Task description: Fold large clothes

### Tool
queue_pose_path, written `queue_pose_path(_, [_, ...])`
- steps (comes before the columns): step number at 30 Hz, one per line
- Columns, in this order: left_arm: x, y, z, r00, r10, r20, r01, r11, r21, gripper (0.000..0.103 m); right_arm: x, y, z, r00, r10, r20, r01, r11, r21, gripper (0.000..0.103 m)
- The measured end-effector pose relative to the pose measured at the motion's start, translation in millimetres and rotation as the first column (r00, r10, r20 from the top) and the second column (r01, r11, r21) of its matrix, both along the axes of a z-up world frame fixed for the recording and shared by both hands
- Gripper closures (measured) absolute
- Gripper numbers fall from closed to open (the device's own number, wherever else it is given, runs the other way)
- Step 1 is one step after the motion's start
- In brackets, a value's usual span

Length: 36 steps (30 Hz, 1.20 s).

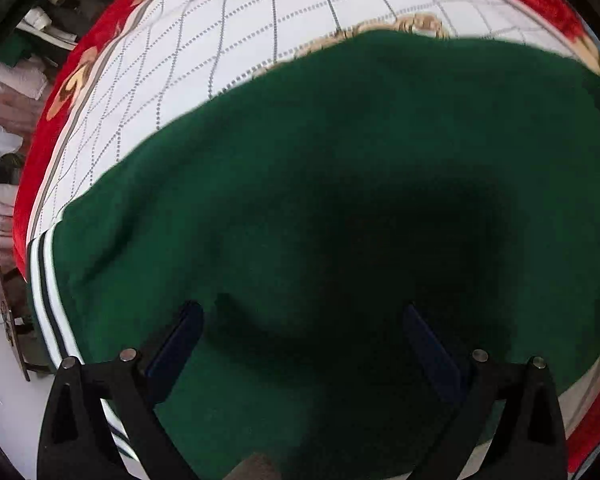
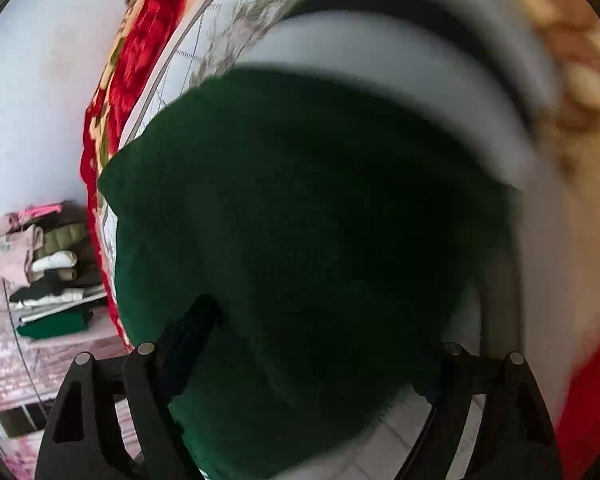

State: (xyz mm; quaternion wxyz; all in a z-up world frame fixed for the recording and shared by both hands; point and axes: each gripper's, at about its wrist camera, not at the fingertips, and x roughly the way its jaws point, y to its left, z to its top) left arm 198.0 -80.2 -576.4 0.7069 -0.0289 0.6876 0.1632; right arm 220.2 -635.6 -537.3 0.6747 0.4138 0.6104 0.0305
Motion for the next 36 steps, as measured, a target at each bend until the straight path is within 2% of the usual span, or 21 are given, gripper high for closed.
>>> queue_pose_path(1, [2, 2, -2, 1.000, -0.002, 0.000, 0.002, 1.000, 0.002, 0.001, 4, 4, 1, 1.000, 0.002, 0.010, -0.002, 1.000, -0.007, 0.016])
queue_pose_path(3, [9, 3, -6, 1.000, -0.015, 0.005, 0.015, 1.000, 0.014, 0.001, 8, 10, 10, 0.998, 0.027, 0.061, -0.027, 1.000, -0.008, 0.062])
queue_pose_path(4, [12, 3, -8, 1.000, -0.026, 0.005, 0.026, 0.999, 0.024, 0.001, 7, 12, 13, 0.997, 0.030, 0.065, -0.031, 0.999, 0.020, 0.077])
queue_pose_path(6, [18, 4, -9, 0.999, -0.047, 0.008, 0.047, 0.998, 0.037, 0.000, 6, 17, 20, 0.996, 0.020, 0.082, -0.021, 1.000, 0.009, 0.079])
queue_pose_path(8, [24, 6, -9, 0.998, -0.060, 0.002, 0.060, 0.998, 0.030, 0.000, -8, 10, 32, 0.993, -0.077, 0.094, 0.071, 0.996, 0.062, 0.081])
queue_pose_path(10, [27, 7, -5, 0.997, -0.079, -0.005, 0.080, 0.996, 0.032, 0.000, -41, -1, 50, 0.974, -0.197, 0.115, 0.183, 0.975, 0.123, 0.083])
queue_pose_path(12, [27, 5, 1, 0.996, -0.084, -0.009, 0.084, 0.996, 0.012, 0.000, -71, -9, 66, 0.966, -0.225, 0.127, 0.212, 0.972, 0.105, 0.083])
queue_pose_path(13, [29, 2, 4, 0.997, -0.080, -0.006, 0.080, 0.997, -0.012, 0.000, -85, -11, 65, 0.969, -0.215, 0.122, 0.204, 0.974, 0.096, 0.080])
queue_pose_path(15, [35, -9, 10, 0.997, -0.077, -0.002, 0.077, 0.996, -0.053, 0.000, -101, -18, 45, 0.978, -0.191, 0.082, 0.180, 0.976, 0.122, 0.059])
queue_pose_path(16, [38, -16, 12, 0.997, -0.075, 0.010, 0.076, 0.994, -0.081, 0.000, -107, -22, 25, 0.984, -0.168, 0.066, 0.155, 0.974, 0.164, 0.030])
queue_pose_path(17, [44, -26, 12, 0.996, -0.085, 0.023, 0.087, 0.991, -0.100, 0.000, -111, -26, 5, 0.987, -0.153, 0.050, 0.142, 0.972, 0.188, 0.014])
queue_pose_path(18, [47, -33, 10, 0.994, -0.102, 0.028, 0.104, 0.991, -0.087, 0.000, -115, -29, -11, 0.984, -0.169, 0.057, 0.150, 0.957, 0.247, 0.014])
queue_pose_path(20, [55, -49, 3, 0.987, -0.157, 0.037, 0.158, 0.987, -0.026, 0.000, -115, -31, -23, 0.966, -0.232, 0.116, 0.178, 0.918, 0.354, 0.000])
queue_pose_path(22, [59, -53, -4, 0.984, -0.173, 0.047, 0.173, 0.985, -0.001, 0.000, -108, -26, -21, 0.951, -0.264, 0.160, 0.189, 0.908, 0.374, 0.000])
queue_pose_path(24, [62, -54, -7, 0.983, -0.170, 0.066, 0.171, 0.985, 0.003, 0.000, -99, -15, -17, 0.947, -0.264, 0.182, 0.179, 0.907, 0.381, 0.021])
queue_pose_path(25, [64, -52, -7, 0.983, -0.169, 0.077, 0.168, 0.986, 0.014, 0.000, -94, -8, -18, 0.956, -0.251, 0.153, 0.187, 0.920, 0.344, 0.059])
queue_pose_path(26, [66, -50, -7, 0.982, -0.167, 0.083, 0.166, 0.986, 0.019, 0.000, -90, -3, -18, 0.957, -0.256, 0.139, 0.199, 0.922, 0.331, 0.075])
queue_pose_path(28, [78, -55, -8, 0.984, -0.161, 0.081, 0.161, 0.987, 0.012, 0.000, -86, 0, -11, 0.949, -0.286, 0.132, 0.233, 0.919, 0.317, 0.080])
queue_pose_path(31, [90, -65, -11, 0.981, -0.174, 0.080, 0.177, 0.984, -0.024, 0.000, -88, -1, 27, 0.924, -0.335, 0.181, 0.270, 0.912, 0.308, 0.082])
queue_pose_path(34, [113, -88, -16, 0.979, -0.182, 0.088, 0.191, 0.975, -0.111, 0.000, -90, -5, 80, 0.901, -0.327, 0.284, 0.269, 0.937, 0.225, 0.083])
queue_pose_path(36, [127, -107, -18, 0.971, -0.214, 0.104, 0.226, 0.967, -0.118, 0.000, -87, -7, 108, 0.897, -0.273, 0.349, 0.253, 0.962, 0.101, 0.083])
